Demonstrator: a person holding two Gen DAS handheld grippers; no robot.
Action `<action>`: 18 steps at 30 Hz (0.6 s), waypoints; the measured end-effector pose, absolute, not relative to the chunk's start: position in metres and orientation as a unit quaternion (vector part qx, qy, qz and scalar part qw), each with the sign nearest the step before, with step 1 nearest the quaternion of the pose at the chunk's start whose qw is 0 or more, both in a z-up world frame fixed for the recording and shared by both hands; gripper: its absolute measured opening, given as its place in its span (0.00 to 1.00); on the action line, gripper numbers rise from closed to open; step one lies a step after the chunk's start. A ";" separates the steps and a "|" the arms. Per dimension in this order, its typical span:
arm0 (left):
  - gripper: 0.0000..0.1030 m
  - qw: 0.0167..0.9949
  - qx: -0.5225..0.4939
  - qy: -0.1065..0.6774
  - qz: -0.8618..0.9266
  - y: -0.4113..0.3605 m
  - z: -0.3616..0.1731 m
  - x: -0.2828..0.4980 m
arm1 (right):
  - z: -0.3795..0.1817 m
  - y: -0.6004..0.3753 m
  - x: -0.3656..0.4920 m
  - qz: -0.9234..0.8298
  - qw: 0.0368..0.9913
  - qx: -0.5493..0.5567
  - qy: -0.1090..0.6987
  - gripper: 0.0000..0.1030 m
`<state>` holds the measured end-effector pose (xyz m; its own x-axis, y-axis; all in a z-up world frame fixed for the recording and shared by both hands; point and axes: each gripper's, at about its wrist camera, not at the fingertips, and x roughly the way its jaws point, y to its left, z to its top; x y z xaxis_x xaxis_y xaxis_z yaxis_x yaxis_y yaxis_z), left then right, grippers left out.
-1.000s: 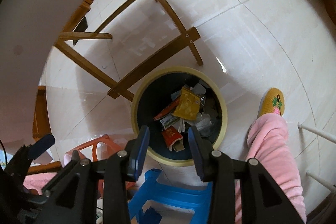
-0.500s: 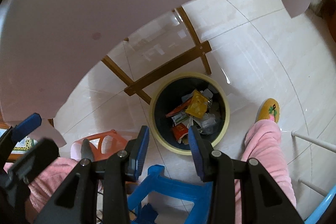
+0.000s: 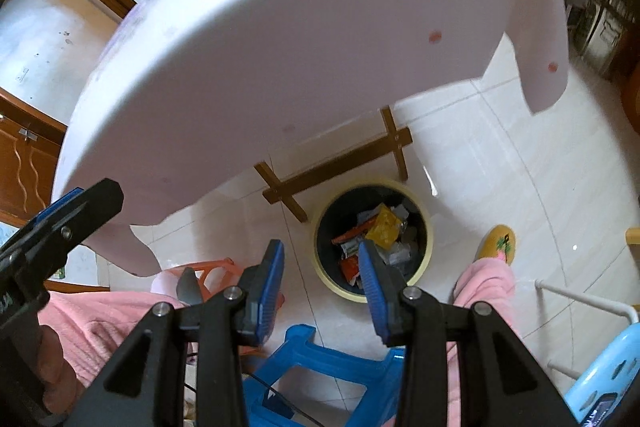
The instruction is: Collect trash
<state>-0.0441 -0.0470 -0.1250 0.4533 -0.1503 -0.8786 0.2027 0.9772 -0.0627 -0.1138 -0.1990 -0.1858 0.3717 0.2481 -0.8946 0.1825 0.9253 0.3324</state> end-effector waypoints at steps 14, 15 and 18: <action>0.89 0.886 0.027 0.458 -0.073 -0.037 -0.037 -0.063 | -0.066 -0.190 -0.112 0.018 0.860 0.143 0.489 0.54; 0.89 0.888 0.025 0.453 -0.071 -0.035 -0.032 -0.064 | -0.057 -0.188 -0.111 0.021 0.866 0.138 0.481 0.54; 0.89 0.896 0.017 0.439 -0.064 -0.029 -0.014 -0.069 | -0.028 -0.179 -0.109 0.021 0.882 0.118 0.457 0.58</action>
<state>-0.0692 -0.0289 -0.0140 0.6065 -0.1003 -0.7887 0.1299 0.9912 -0.0262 -0.1092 -0.1789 -0.0284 0.5822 0.1456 -0.7999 0.0706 0.9710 0.2282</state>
